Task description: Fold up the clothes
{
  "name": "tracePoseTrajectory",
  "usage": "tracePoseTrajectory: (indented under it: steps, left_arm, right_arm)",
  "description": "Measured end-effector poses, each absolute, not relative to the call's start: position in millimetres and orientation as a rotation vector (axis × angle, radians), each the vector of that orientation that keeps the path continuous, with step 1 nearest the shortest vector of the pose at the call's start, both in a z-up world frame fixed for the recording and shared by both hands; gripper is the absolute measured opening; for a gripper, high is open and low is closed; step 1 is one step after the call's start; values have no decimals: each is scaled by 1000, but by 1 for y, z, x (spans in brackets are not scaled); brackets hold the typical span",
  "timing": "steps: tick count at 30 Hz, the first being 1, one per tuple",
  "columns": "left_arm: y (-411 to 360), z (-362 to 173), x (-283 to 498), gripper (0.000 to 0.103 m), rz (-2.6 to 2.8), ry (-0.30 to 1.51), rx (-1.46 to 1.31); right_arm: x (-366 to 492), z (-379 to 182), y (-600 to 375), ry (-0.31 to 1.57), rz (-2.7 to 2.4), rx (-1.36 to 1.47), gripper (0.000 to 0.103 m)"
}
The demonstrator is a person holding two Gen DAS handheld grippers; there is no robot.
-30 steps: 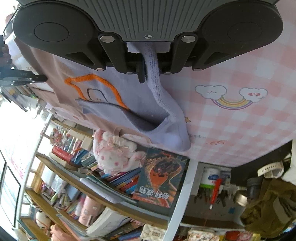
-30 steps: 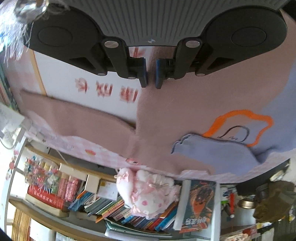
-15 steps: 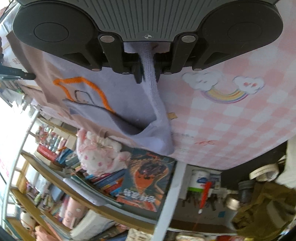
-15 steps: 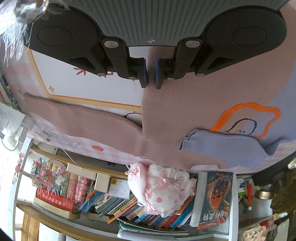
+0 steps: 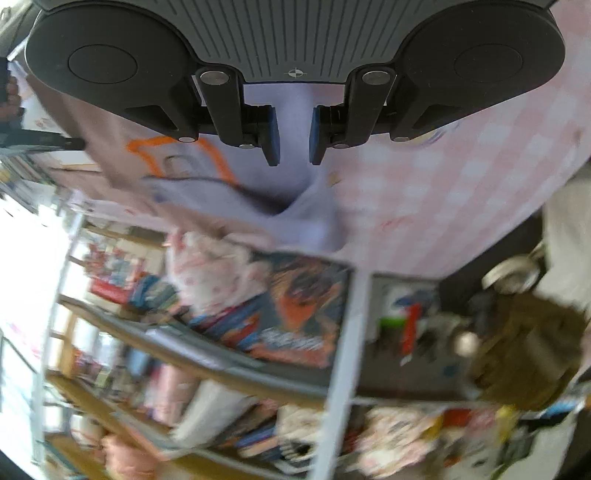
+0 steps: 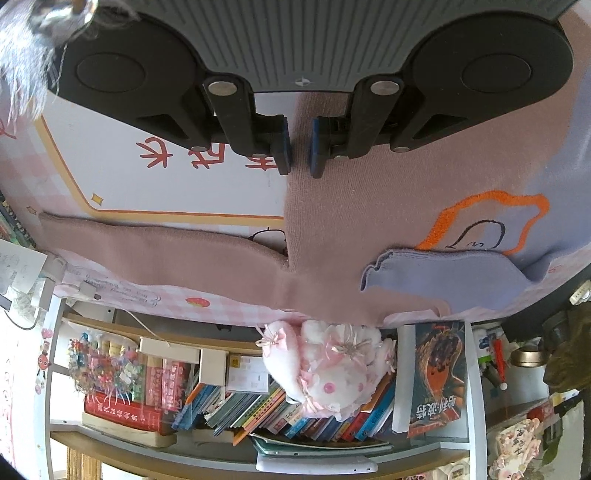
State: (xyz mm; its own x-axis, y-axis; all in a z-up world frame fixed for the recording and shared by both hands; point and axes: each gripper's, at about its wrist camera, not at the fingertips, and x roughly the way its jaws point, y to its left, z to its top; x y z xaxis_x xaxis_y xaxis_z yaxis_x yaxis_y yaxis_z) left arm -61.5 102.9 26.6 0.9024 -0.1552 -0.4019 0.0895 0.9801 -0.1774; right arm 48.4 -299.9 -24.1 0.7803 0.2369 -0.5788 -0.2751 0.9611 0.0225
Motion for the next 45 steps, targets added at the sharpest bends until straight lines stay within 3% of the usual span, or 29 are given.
tracePoseTrajectory:
  steps: [16, 18, 20, 24, 38, 40, 41, 42, 45]
  left_arm:
    - [-74, 17, 28, 19, -397, 463, 216]
    - [-89, 13, 39, 23, -400, 470, 241]
    - [-105, 9, 51, 36, -405, 474, 274]
    - [-137, -1, 71, 40, -426, 479, 379]
    - [-166, -29, 105, 40, -333, 456, 628]
    - [-164, -30, 111, 33, -331, 455, 634]
    - [-162, -31, 114, 16, -334, 465, 628]
    - [-159, -32, 118, 5, -334, 482, 615]
    - [-139, -24, 123, 4, -337, 489, 506]
  right_arm:
    - [32, -29, -291, 564, 245, -147, 11]
    - [33, -29, -295, 569, 254, -116, 11]
    - [34, -28, -300, 575, 264, -81, 12]
    - [36, -28, -307, 583, 279, -29, 12]
    - [37, -27, -318, 592, 307, 69, 13]
    - [37, -26, -316, 591, 303, 53, 13]
    - [36, -26, -315, 590, 301, 44, 13]
    - [36, -26, -315, 590, 301, 46, 13]
    - [37, -27, -318, 592, 306, 63, 13]
